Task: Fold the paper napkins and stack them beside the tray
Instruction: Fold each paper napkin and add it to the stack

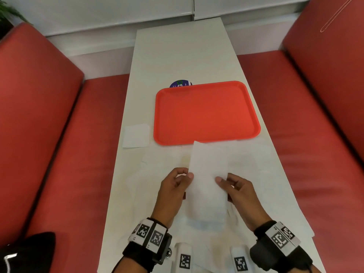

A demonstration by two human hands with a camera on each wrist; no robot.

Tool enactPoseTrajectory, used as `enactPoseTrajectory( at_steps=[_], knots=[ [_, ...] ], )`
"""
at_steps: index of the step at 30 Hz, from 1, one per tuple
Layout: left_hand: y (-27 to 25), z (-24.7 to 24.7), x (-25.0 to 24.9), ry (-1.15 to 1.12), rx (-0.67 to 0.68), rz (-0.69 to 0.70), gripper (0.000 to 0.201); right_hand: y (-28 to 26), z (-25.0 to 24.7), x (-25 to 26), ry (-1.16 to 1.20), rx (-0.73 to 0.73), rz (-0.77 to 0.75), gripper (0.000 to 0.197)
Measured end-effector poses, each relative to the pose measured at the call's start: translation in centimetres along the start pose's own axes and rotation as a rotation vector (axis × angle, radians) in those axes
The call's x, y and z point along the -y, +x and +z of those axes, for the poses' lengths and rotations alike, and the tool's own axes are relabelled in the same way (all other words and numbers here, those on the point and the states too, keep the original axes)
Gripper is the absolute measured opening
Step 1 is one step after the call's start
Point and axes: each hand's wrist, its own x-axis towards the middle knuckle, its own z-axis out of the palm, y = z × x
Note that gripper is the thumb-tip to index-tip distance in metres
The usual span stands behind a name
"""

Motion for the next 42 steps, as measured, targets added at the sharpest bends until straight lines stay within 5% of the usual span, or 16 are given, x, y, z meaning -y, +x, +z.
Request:
enactPoseTrajectory(
  at_steps=[3, 14, 17, 24, 27, 30, 33, 36, 37, 39, 42],
  knots=[
    [-0.2, -0.5, -0.4, 0.011, 0.02, -0.009, 0.031, -0.1, 0.0, 0.3, -0.051, -0.045, -0.061, 0.019],
    [-1.0, -1.4, -1.9, -0.07, 0.157, 0.006, 0.019, -1.2, -1.0, 2.2, -0.057, 0.156, -0.245, 0.025],
    [-1.3, -1.6, -2.5, -0.078, 0.188, 0.017, 0.027, -1.2, -1.6, 2.4, -0.169, 0.234, -0.369, 0.037],
    [-1.3, -1.0, -2.8, -0.192, 0.191, -0.078, 0.008, -1.5, -1.2, 2.8, -0.408, 0.214, -0.478, 0.046],
    [-1.4, -0.4, -2.6, -0.256, 0.233, -0.155, 0.046, -1.3, -0.9, 2.3, -0.434, 0.122, -0.519, 0.043],
    [-2.0, 0.1, -2.2, -0.245, 0.34, -0.217, 0.042, -1.5, -0.5, 2.1, -0.411, 0.061, -0.547, 0.043],
    [-1.9, 0.0, -1.6, -0.208, 0.327, -0.192, 0.042, -1.7, -0.4, 2.3, -0.296, 0.057, -0.491, 0.043],
    [-1.5, -0.1, -1.7, -0.222, 0.265, -0.145, 0.049, -1.8, -0.6, 2.7, 0.041, 0.083, -0.211, 0.026],
    [-1.3, -0.1, -1.7, -0.217, 0.252, -0.136, 0.05, -1.8, -0.7, 2.6, 0.103, 0.113, -0.124, 0.035],
    [-1.1, 0.0, -1.9, -0.212, 0.235, -0.127, 0.052, -1.9, -0.6, 2.1, 0.025, 0.188, -0.037, 0.05],
    [-1.1, 0.3, -2.0, -0.265, 0.22, -0.133, 0.052, -2.3, 0.3, 1.7, -0.105, 0.117, -0.057, 0.042]
  ],
)
